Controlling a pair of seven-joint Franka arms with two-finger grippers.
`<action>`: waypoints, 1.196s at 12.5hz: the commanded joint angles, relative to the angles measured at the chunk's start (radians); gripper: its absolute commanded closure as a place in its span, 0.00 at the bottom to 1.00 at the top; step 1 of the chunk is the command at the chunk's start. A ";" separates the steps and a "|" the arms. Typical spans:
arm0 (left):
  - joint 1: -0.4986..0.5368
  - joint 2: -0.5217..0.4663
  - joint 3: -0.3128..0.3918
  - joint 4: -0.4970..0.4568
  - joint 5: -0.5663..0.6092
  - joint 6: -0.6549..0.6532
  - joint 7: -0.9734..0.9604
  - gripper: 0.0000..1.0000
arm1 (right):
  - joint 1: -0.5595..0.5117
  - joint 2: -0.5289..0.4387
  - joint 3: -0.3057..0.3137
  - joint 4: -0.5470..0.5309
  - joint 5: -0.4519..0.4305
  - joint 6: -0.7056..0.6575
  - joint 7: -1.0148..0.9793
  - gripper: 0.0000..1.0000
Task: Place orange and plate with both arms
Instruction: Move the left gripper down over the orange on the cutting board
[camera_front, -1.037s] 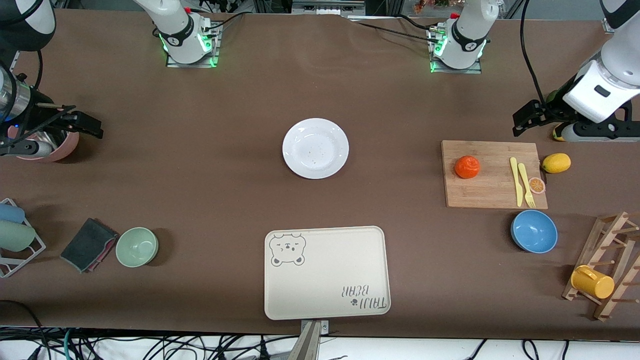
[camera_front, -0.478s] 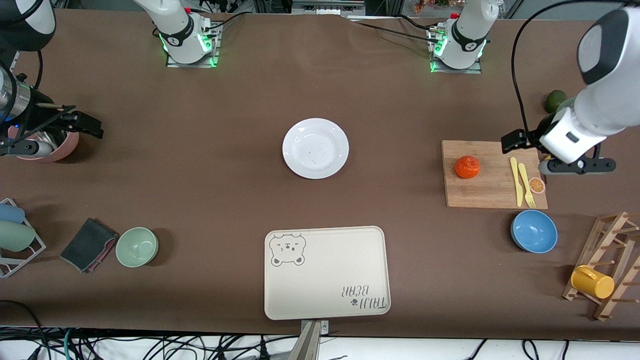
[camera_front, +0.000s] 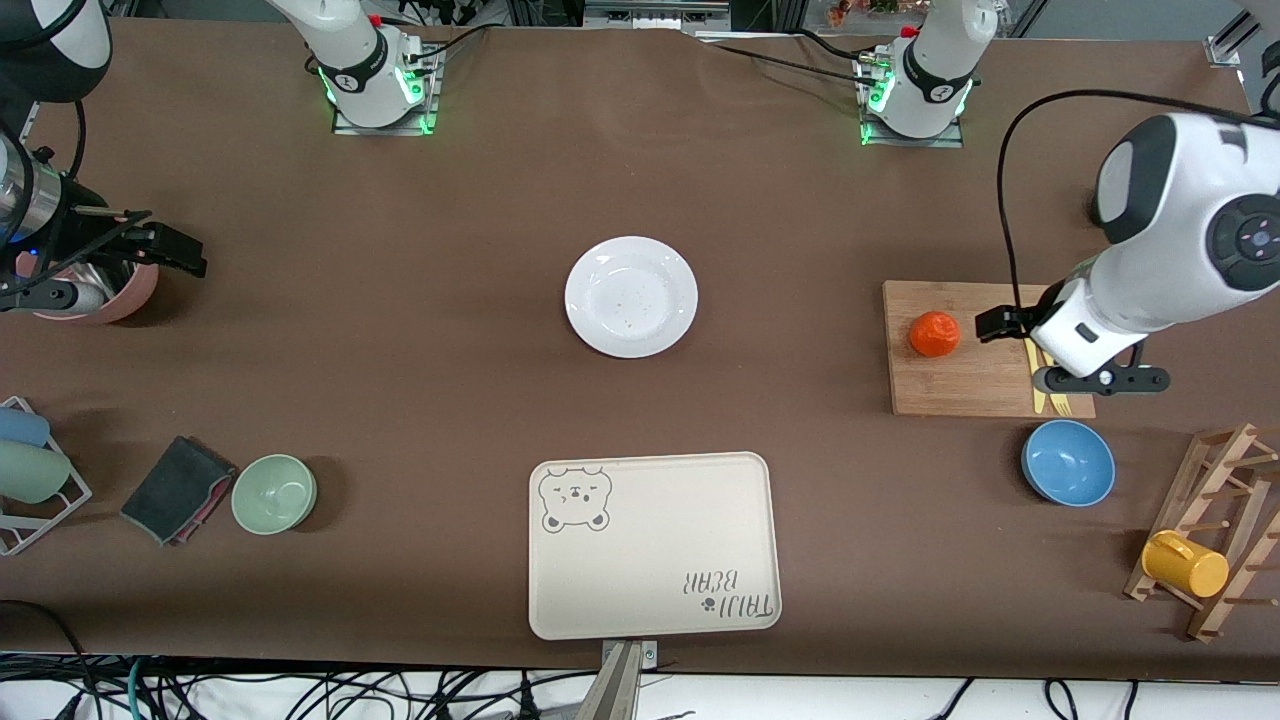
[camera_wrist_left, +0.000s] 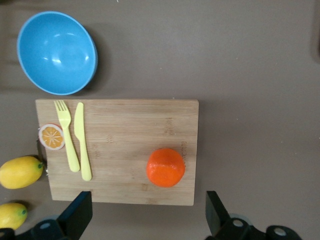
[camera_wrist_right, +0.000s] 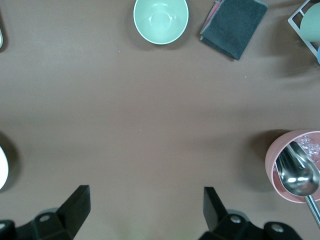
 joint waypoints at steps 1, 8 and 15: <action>-0.005 -0.028 -0.004 -0.156 0.021 0.162 0.013 0.00 | -0.002 -0.003 0.001 0.007 0.017 -0.007 0.009 0.00; -0.003 -0.008 -0.028 -0.423 0.024 0.474 0.014 0.00 | -0.002 -0.001 0.001 0.007 0.017 -0.007 0.009 0.00; 0.020 0.044 -0.027 -0.485 0.032 0.608 0.143 0.00 | -0.002 -0.001 0.001 0.007 0.017 -0.009 0.009 0.00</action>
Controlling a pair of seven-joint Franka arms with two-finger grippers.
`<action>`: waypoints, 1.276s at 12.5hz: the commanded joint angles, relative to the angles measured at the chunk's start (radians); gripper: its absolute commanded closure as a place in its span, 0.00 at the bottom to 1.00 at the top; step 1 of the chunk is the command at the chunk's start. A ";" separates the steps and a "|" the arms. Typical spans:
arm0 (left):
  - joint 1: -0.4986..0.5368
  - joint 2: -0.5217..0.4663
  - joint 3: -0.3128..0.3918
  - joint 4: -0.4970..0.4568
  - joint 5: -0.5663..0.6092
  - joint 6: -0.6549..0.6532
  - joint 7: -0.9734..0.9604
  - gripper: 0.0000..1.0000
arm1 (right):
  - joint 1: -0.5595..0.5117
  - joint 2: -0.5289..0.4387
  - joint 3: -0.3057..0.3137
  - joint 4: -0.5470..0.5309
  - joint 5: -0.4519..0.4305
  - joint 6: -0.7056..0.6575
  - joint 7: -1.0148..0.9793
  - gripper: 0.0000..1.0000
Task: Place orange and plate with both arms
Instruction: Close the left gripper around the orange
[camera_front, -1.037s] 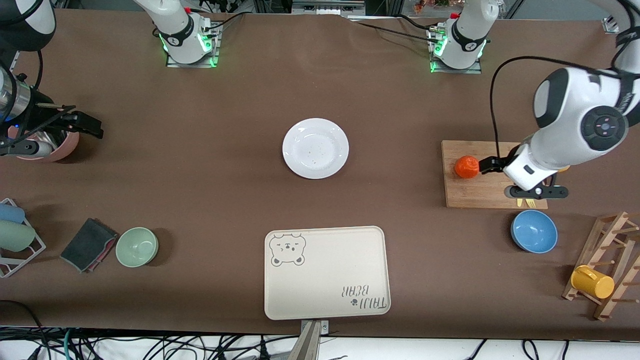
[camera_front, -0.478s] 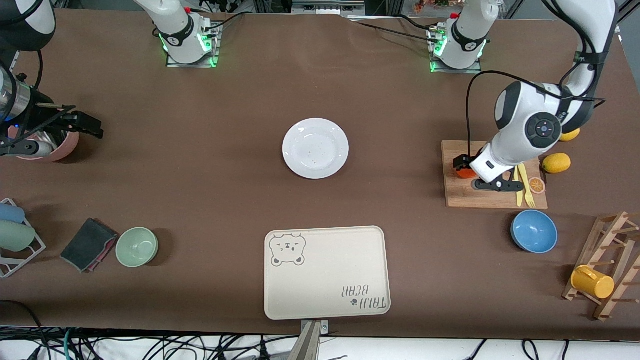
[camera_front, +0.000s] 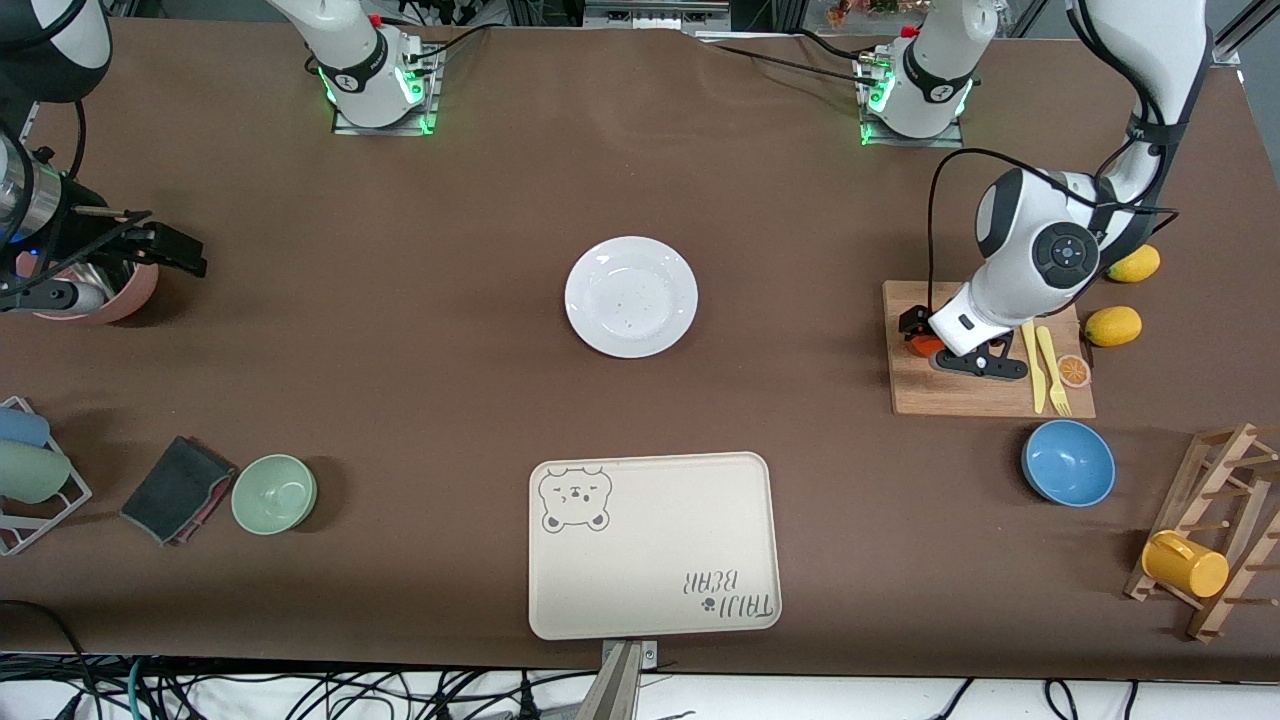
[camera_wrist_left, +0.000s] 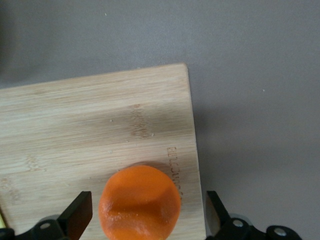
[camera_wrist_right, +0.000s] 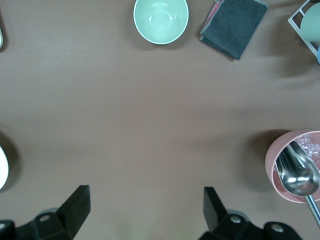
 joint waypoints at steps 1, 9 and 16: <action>0.009 0.005 -0.001 -0.015 0.081 0.028 0.035 0.00 | -0.002 -0.002 0.001 0.007 0.017 -0.008 0.010 0.00; 0.020 0.048 -0.003 -0.023 0.097 0.018 0.031 0.16 | -0.002 -0.002 0.001 0.007 0.017 -0.008 0.010 0.00; 0.005 -0.004 -0.010 0.081 0.092 -0.163 0.026 0.82 | -0.002 -0.002 0.001 0.007 0.017 -0.010 0.010 0.00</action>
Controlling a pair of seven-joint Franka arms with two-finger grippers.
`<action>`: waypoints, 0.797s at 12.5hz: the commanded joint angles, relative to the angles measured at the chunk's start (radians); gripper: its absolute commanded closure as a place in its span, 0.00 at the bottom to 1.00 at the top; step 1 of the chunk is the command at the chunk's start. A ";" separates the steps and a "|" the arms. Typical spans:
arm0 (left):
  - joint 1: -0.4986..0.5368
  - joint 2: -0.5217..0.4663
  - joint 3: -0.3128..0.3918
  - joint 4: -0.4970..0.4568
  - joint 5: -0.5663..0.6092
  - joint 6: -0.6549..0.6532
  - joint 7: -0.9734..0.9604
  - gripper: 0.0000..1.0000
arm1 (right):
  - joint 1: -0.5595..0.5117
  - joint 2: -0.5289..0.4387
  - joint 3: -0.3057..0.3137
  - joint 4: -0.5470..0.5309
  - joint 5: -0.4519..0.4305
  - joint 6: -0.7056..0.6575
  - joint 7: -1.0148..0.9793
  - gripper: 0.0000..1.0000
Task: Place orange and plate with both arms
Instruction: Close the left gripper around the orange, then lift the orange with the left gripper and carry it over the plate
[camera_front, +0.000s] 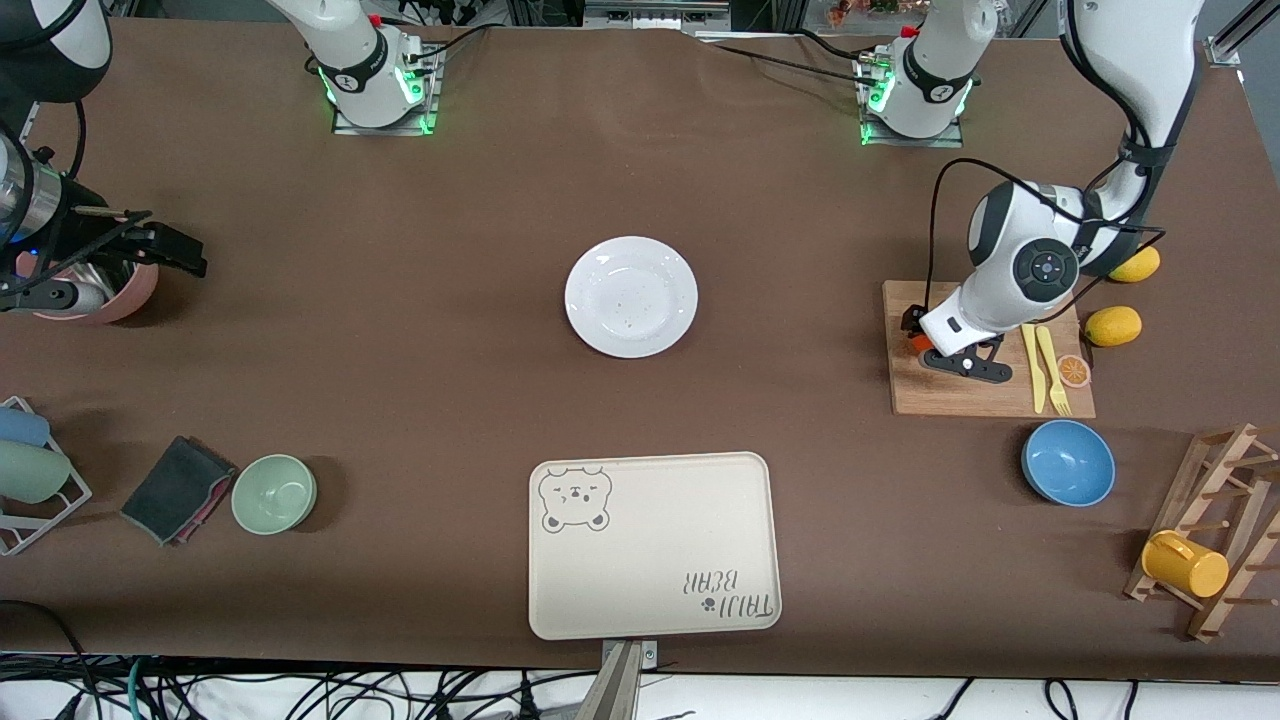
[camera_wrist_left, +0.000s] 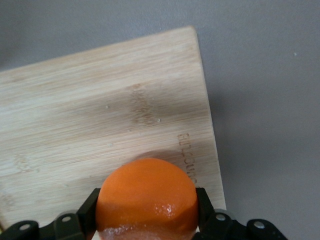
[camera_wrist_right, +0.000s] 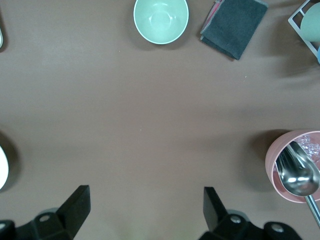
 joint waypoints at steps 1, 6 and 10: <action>-0.003 -0.047 -0.040 0.112 0.018 -0.180 0.004 0.82 | -0.002 -0.002 0.001 0.007 0.017 -0.010 0.009 0.00; -0.014 -0.018 -0.213 0.353 -0.126 -0.384 -0.218 0.82 | -0.002 -0.002 0.001 0.007 0.017 -0.010 0.010 0.00; -0.152 0.111 -0.270 0.532 -0.204 -0.386 -0.545 0.82 | -0.002 -0.002 0.001 0.007 0.018 -0.008 0.010 0.00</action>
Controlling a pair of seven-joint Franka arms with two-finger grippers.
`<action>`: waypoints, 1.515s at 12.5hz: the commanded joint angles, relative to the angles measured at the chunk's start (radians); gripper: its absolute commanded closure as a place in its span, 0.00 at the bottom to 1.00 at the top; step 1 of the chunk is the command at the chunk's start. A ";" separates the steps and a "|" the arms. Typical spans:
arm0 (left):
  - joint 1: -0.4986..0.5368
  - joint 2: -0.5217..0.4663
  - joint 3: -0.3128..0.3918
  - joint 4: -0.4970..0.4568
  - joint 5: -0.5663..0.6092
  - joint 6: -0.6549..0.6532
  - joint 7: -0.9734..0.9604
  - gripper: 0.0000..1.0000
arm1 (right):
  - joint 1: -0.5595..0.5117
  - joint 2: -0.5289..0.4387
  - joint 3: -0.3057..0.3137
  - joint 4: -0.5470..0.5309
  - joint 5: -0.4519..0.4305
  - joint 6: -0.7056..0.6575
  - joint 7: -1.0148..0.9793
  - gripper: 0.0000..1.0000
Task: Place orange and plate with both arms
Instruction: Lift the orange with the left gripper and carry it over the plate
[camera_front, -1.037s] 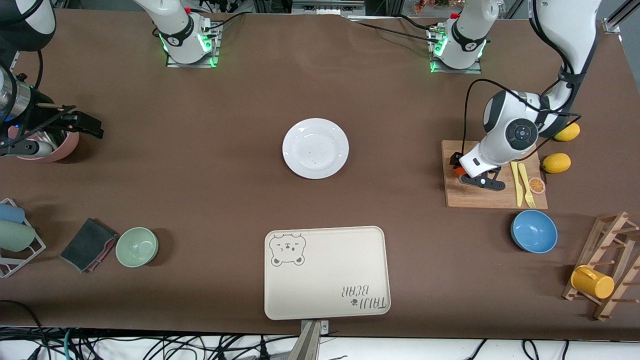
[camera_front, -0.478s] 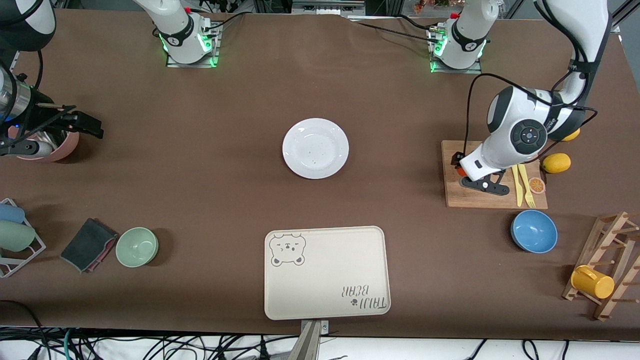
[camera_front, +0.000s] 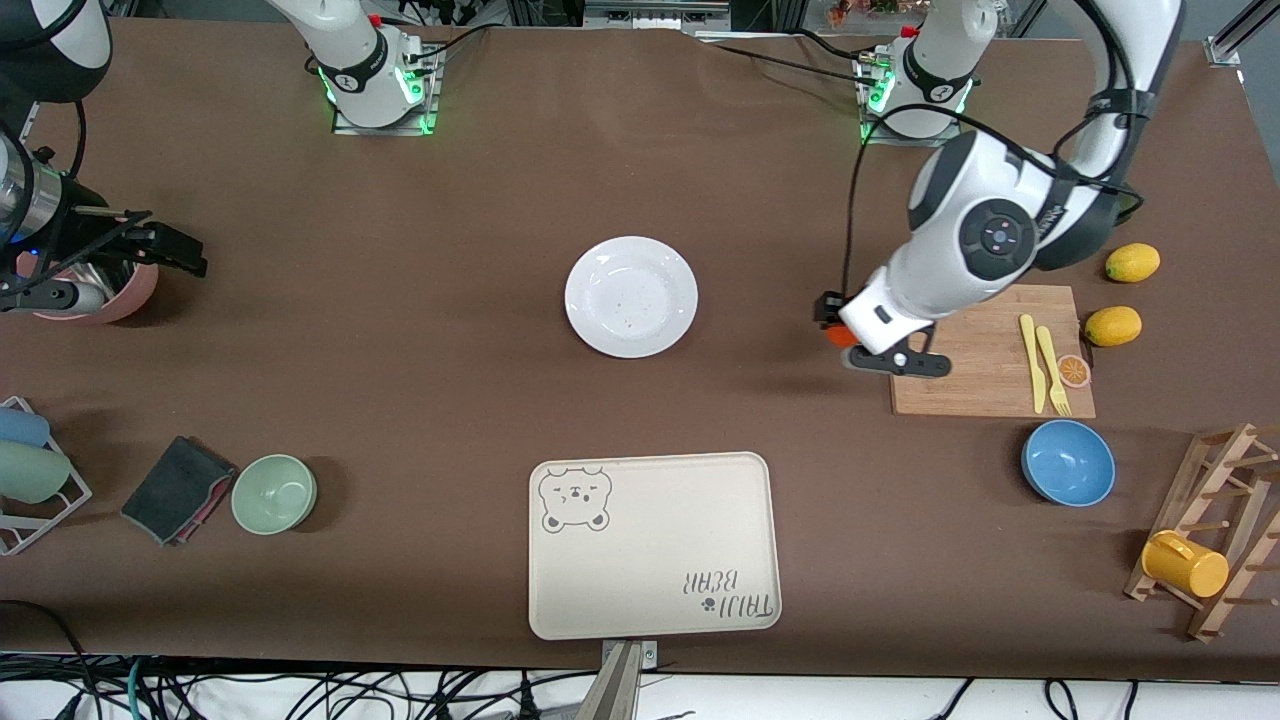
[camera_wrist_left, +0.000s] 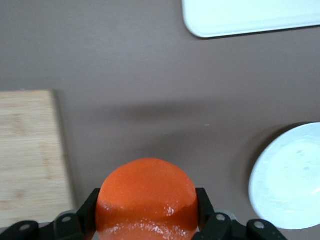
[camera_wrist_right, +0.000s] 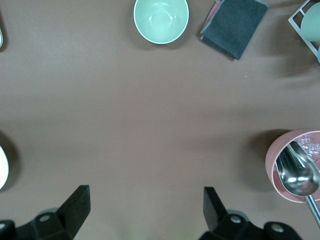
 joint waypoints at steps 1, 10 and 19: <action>-0.133 0.147 0.001 0.175 -0.018 -0.025 -0.237 0.82 | -0.004 0.000 0.001 0.007 0.018 -0.008 0.009 0.00; -0.428 0.381 0.011 0.212 -0.005 0.229 -0.641 0.68 | -0.004 0.001 0.001 0.007 0.017 -0.008 0.009 0.00; -0.329 0.262 0.024 0.221 0.031 0.067 -0.627 0.00 | -0.002 0.012 0.001 0.006 0.014 -0.014 -0.013 0.00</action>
